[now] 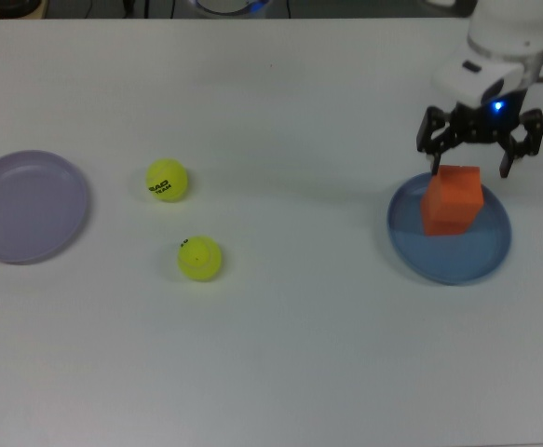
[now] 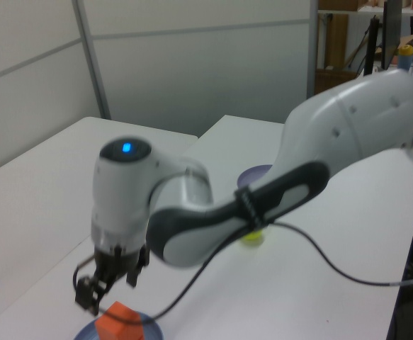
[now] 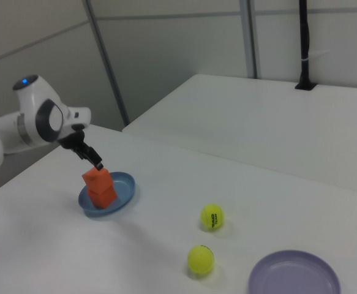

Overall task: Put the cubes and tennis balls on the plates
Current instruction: 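Open the gripper, rise, and move above the first tennis ball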

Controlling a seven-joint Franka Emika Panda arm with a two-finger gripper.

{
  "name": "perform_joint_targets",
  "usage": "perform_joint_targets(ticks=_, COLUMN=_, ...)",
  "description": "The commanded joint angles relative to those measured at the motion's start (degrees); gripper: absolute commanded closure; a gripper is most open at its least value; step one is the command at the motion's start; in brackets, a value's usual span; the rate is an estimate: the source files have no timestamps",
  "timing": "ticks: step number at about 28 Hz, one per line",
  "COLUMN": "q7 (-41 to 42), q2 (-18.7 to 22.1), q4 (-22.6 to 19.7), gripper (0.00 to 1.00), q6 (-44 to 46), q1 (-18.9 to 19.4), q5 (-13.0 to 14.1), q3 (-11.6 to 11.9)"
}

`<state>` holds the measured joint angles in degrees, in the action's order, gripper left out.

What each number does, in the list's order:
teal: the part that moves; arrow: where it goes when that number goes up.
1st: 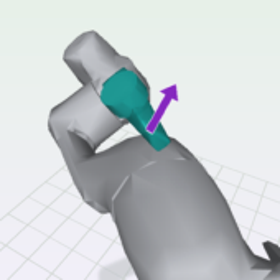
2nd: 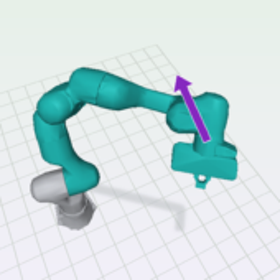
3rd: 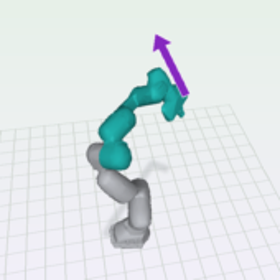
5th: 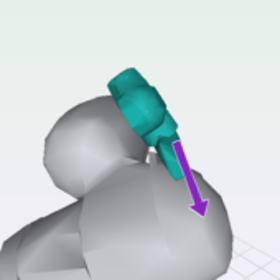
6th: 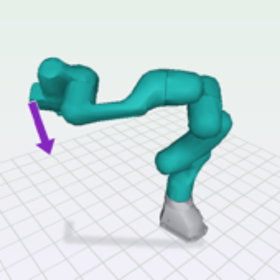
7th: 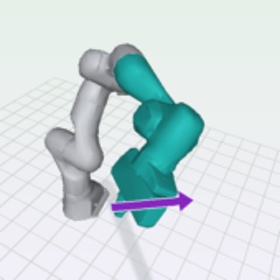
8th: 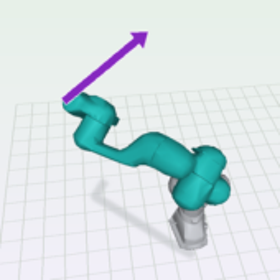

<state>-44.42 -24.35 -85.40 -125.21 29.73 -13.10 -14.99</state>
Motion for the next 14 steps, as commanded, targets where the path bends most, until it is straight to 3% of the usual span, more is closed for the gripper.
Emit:
perform_joint_targets(ticks=1, q7=2.7, q2=7.9, q4=-1.9, gripper=0.00, q6=6.5, q1=-2.2, q5=6.1, q3=0.9)
perform_joint_targets(ticks=4, q7=4.7, q2=10.6, q4=-2.0, gripper=0.00, q6=10.6, q1=-3.9, q5=9.2, q3=2.4)
perform_joint_targets(ticks=9, q7=8.1, q2=15.7, q4=-5.3, gripper=0.00, q6=13.1, q1=-4.4, q5=13.4, q3=9.9)
perform_joint_targets(ticks=10, q7=9.9, q2=17.6, q4=-7.0, gripper=0.00, q6=13.3, q1=-4.5, q5=14.6, q3=12.4)
perform_joint_targets(ticks=14, q7=12.9, q2=22.1, q4=-11.7, gripper=0.00, q6=13.4, q1=-5.8, q5=17.0, q3=16.1)
